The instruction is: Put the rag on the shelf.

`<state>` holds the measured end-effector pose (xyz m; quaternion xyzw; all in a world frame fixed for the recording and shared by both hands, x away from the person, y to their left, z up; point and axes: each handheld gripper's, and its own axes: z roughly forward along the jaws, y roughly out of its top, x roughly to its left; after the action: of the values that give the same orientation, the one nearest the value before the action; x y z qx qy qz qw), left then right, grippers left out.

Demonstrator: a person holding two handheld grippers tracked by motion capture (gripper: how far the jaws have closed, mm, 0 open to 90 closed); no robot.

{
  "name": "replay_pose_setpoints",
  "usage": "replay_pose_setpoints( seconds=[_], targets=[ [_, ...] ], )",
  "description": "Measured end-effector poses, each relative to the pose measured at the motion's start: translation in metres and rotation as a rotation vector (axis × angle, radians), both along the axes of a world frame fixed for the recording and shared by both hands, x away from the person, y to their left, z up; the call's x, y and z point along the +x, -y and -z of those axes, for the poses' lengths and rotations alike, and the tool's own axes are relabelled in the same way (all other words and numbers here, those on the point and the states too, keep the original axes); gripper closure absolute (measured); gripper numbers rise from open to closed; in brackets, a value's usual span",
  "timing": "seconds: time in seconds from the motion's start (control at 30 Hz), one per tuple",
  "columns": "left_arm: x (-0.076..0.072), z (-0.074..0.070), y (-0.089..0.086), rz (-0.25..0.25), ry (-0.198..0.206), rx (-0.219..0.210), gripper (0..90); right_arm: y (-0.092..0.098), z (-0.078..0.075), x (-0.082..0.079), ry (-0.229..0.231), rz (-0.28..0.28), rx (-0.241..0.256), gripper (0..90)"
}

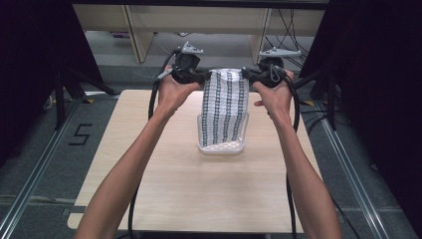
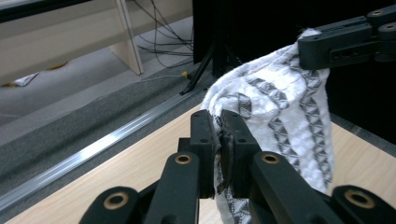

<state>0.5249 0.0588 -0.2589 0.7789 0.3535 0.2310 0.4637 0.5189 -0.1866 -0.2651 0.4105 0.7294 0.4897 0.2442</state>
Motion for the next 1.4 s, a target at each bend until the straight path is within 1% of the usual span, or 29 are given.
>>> replay_pose_setpoints(
  seconds=[0.03,0.07,0.13,0.17,0.23,0.27,0.3,0.33,0.37,0.43,0.47,0.5,0.6,0.67,0.77,0.8,0.83,0.9,0.97,1.0,1.03,1.07,1.1,1.17,1.23,1.27,1.3,1.37,1.4],
  targets=[
    [0.003,0.002,0.0,-0.009,-0.001,-0.012,83.6,0.0,0.001,0.001,-0.005,0.011,-0.001,87.7],
    [0.006,0.004,0.001,-0.013,-0.001,-0.015,83.6,0.0,0.003,0.005,0.008,0.009,-0.017,87.7],
    [0.009,0.008,0.001,-0.018,-0.006,-0.017,83.6,0.0,0.004,0.009,-0.001,0.014,-0.013,87.7],
    [0.011,0.009,0.0,-0.018,-0.009,-0.008,83.6,0.001,0.005,0.012,-0.004,0.014,-0.019,87.6],
    [0.015,0.012,0.0,-0.034,-0.012,-0.018,83.5,0.001,0.008,0.02,-0.015,0.011,-0.019,87.6],
    [0.015,0.012,0.0,-0.034,-0.012,-0.018,83.5,0.0,0.009,0.021,-0.029,0.024,-0.016,87.5],
    [0.016,0.014,-0.001,-0.04,-0.019,-0.014,83.5,0.0,0.011,0.024,-0.027,0.018,-0.017,87.5],
    [0.016,0.014,-0.001,-0.04,-0.019,-0.014,83.5,0.0,0.011,0.024,-0.027,0.018,-0.017,87.5],
    [0.018,0.016,-0.001,-0.047,-0.019,-0.023,83.5,-0.001,0.012,0.027,-0.031,0.019,-0.017,87.5],
    [0.019,0.018,-0.002,-0.056,-0.018,-0.023,83.4,-0.003,0.015,0.033,-0.03,0.021,-0.026,87.5],
    [0.02,0.019,-0.003,-0.059,-0.022,-0.021,83.4,-0.005,0.016,0.035,-0.034,0.016,-0.028,87.4],
    [0.022,0.022,-0.004,-0.066,-0.033,-0.015,83.2,-0.008,0.019,0.039,-0.049,0.018,-0.023,87.3],
    [0.025,0.024,-0.005,-0.07,-0.037,-0.013,82.7,-0.009,0.022,0.041,-0.048,0.021,-0.032,87.3],
    [0.027,0.027,-0.005,-0.073,-0.04,-0.015,82.2,-0.011,0.024,0.042,-0.059,0.03,-0.03,87.2],
    [0.03,0.03,-0.003,-0.073,-0.053,-0.017,81.2,-0.009,0.027,0.044,-0.061,0.033,-0.039,86.9],
    [0.032,0.033,-0.002,-0.075,-0.063,-0.016,80.9,-0.009,0.031,0.046,-0.077,0.04,-0.035,86.2],
    [0.032,0.033,-0.002,-0.075,-0.063,-0.016,80.8,-0.009,0.033,0.046,-0.083,0.047,-0.04,86.0],
    [0.034,0.039,0.0,-0.078,-0.076,-0.004,80.6,-0.008,0.035,0.048,-0.085,0.043,-0.05,85.7],
    [0.036,0.044,0.001,-0.077,-0.088,-0.008,79.7,-0.007,0.04,0.05,-0.1,0.054,-0.04,85.3],
    [0.037,0.046,0.001,-0.076,-0.09,0.007,79.5,-0.007,0.042,0.05,-0.108,0.058,-0.043,85.1],
    [0.039,0.052,0.002,-0.082,-0.1,0.009,79.3,-0.008,0.046,0.052,-0.111,0.059,-0.039,84.9],
    [0.039,0.052,0.002,-0.082,-0.1,0.009,79.0,-0.008,0.047,0.052,-0.111,0.063,-0.046,84.9],
    [0.041,0.057,0.002,-0.087,-0.114,0.013,78.6,-0.008,0.048,0.053,-0.114,0.064,-0.047,84.7],
    [0.043,0.06,0.001,-0.089,-0.117,0.012,78.4,-0.008,0.05,0.053,-0.121,0.07,-0.045,84.4],
    [0.044,0.063,0.001,-0.091,-0.125,0.009,77.8,-0.007,0.053,0.055,-0.129,0.073,-0.051,82.7],
    [0.044,0.064,0.0,-0.086,-0.13,0.027,76.6,-0.007,0.054,0.056,-0.133,0.076,-0.051,81.5],
    [0.044,0.065,0.0,-0.087,-0.132,0.028,75.5,-0.006,0.056,0.056,-0.131,0.082,-0.053,80.8],
    [0.044,0.067,-0.001,-0.096,-0.132,0.031,75.9,-0.005,0.058,0.057,-0.139,0.082,-0.05,79.1],
    [0.045,0.068,-0.001,-0.106,-0.14,0.033,75.1,-0.005,0.059,0.057,-0.154,0.092,-0.045,78.0]
  ],
)
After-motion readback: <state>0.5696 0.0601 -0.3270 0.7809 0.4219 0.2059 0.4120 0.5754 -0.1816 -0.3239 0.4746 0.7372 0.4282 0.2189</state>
